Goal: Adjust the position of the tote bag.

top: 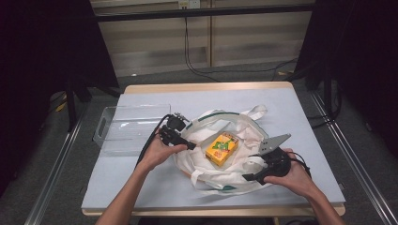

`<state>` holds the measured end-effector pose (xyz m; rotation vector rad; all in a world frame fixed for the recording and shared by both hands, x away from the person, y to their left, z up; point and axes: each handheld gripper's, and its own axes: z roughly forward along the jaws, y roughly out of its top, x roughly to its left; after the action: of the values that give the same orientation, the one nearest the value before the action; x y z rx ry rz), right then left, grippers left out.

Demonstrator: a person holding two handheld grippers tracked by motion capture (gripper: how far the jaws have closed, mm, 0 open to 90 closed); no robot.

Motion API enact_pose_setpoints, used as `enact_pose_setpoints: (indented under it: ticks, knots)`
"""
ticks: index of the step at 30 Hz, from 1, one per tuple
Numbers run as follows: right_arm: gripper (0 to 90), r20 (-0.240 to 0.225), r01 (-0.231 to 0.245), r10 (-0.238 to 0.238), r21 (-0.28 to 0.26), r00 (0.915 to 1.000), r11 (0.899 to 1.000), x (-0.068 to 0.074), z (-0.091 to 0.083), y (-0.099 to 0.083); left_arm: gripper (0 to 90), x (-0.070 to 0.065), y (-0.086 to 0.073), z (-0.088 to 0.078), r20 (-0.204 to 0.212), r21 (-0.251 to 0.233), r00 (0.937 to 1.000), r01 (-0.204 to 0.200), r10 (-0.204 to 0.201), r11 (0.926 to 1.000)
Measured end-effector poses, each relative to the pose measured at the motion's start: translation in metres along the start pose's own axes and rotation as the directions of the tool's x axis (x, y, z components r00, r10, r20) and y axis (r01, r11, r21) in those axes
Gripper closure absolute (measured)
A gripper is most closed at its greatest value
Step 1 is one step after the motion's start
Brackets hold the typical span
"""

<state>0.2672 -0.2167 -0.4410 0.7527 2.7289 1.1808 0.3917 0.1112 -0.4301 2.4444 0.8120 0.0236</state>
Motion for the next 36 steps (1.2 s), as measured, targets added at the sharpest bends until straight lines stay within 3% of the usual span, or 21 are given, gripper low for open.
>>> enact_pose_setpoints:
  ticks: [2, 4, 5, 7, 8, 9, 11, 12, 14, 16, 17, 21, 23, 24, 25, 27, 30, 32, 34, 35, 36]
  knots:
    - [23.2, 0.017, -0.016, 0.017, -0.032, 0.9997, 0.999, -0.001, -0.003, 0.001, 39.2, -0.002, -0.003, -0.003, 0.009, -0.03, 0.9999, 0.014, -0.013, 0.9994]
    - [18.1, 0.068, -0.027, 0.031, -0.064, 0.9972, 0.998, 0.0, -0.006, 0.001, 38.4, -0.004, -0.006, -0.01, 0.001, -0.054, 0.9998, -0.018, 0.019, 0.9984]
    - [16.7, 0.077, -0.033, 0.039, -0.081, 0.9962, 0.996, 0.0, -0.008, 0.002, 38.2, -0.006, -0.007, -0.013, 0.003, -0.078, 1.0, -0.003, 0.003, 0.997]
    - [13.5, 0.093, -0.054, 0.069, -0.153, 0.9933, 0.987, -0.001, -0.015, 0.001, 35.9, -0.01, -0.009, -0.02, -0.012, -0.118, 0.9999, -0.006, 0.005, 0.993]
    - [13.5, 0.093, -0.054, 0.069, -0.153, 0.9933, 0.987, -0.001, -0.015, 0.001, 35.9, -0.013, -0.011, -0.022, -0.008, -0.152, 0.9999, 0.011, -0.012, 0.9883]
    - [12.5, 0.124, -0.055, 0.078, -0.176, 0.9893, 0.983, -0.001, -0.018, 0.001, 35.3, -0.015, -0.012, -0.025, -0.008, -0.162, 1.0, 0.004, -0.005, 0.9867]
    - [12.3, 0.133, -0.068, 0.098, -0.217, 0.9862, 0.974, -0.001, -0.024, 0.0, 35.2, -0.018, -0.016, -0.031, -0.033, -0.169, 0.9992, -0.028, 0.023, 0.9852]
    - [12.0, 0.13, -0.086, 0.12, -0.241, 0.9842, 0.967, -0.002, -0.028, -0.001, 33.3, -0.022, -0.022, -0.035, -0.027, -0.214, 0.9996, -0.012, 0.007, 0.9768]
    - [11.9, 0.137, -0.088, 0.125, -0.252, 0.9826, 0.964, -0.002, -0.03, -0.002, 33.0, -0.023, -0.025, -0.037, -0.032, -0.232, 0.9995, -0.008, 0.001, 0.9728]
    - [11.9, 0.176, -0.087, 0.14, -0.281, 0.9744, 0.956, 0.001, -0.033, -0.003, 32.3, -0.024, -0.031, -0.041, -0.02, -0.28, 0.9998, -0.007, 0.002, 0.9601]
    - [11.9, 0.201, -0.081, 0.144, -0.293, 0.9689, 0.953, 0.002, -0.035, -0.004, 31.7, -0.025, -0.033, -0.044, -0.033, -0.279, 0.9994, -0.015, 0.006, 0.9601]
    - [16.8, 0.225, -0.069, 0.157, -0.356, 0.9615, 0.932, 0.008, -0.042, -0.008, 30.7, -0.03, -0.04, -0.053, -0.018, -0.349, 0.9996, -0.028, 0.023, 0.9368]
    - [16.8, 0.24, -0.076, 0.175, -0.373, 0.955, 0.925, 0.01, -0.044, -0.011, 33.4, -0.034, -0.041, -0.054, -0.009, -0.395, 0.9995, -0.032, 0.031, 0.9183]
    - [16.4, 0.232, -0.094, 0.202, -0.405, 0.9515, 0.909, 0.01, -0.046, -0.015, 34.5, -0.036, -0.041, -0.055, -0.016, -0.402, 0.999, -0.044, 0.041, 0.9147]
    - [16.3, 0.234, -0.102, 0.215, -0.416, 0.9482, 0.903, 0.011, -0.047, -0.018, 34.0, -0.038, -0.041, -0.054, -0.011, -0.417, 0.9989, -0.046, 0.046, 0.9076]
    - [15.4, 0.247, -0.102, 0.223, -0.422, 0.9431, 0.901, 0.012, -0.048, -0.02, 34.0, -0.043, -0.04, -0.051, 0.001, -0.434, 0.9985, -0.048, 0.054, 0.8995]
    - [14.0, 0.251, -0.116, 0.25, -0.451, 0.9351, 0.885, 0.015, -0.052, -0.028, 34.0, -0.052, -0.037, -0.041, 0.001, -0.411, 0.9953, -0.088, 0.097, 0.9075]
    - [13.5, 0.267, -0.116, 0.266, -0.469, 0.9261, 0.876, 0.019, -0.055, -0.035, 34.0, -0.056, -0.035, -0.036, 0.006, -0.407, 0.9944, -0.094, 0.106, 0.9084]
    - [13.7, 0.265, -0.118, 0.271, -0.477, 0.9254, 0.871, 0.021, -0.057, -0.038, 34.4, -0.059, -0.032, -0.03, 0.018, -0.413, 0.9932, -0.097, 0.115, 0.9056]
    - [14.7, 0.269, -0.11, 0.267, -0.482, 0.9256, 0.869, 0.022, -0.059, -0.042, 34.8, -0.062, -0.028, -0.025, 0.016, -0.43, 0.992, -0.106, 0.125, 0.8965]
    - [14.3, 0.267, -0.11, 0.269, -0.488, 0.9255, 0.866, 0.022, -0.059, -0.043, 35.5, -0.062, -0.026, -0.022, 0.024, -0.436, 0.9914, -0.106, 0.129, 0.8936]
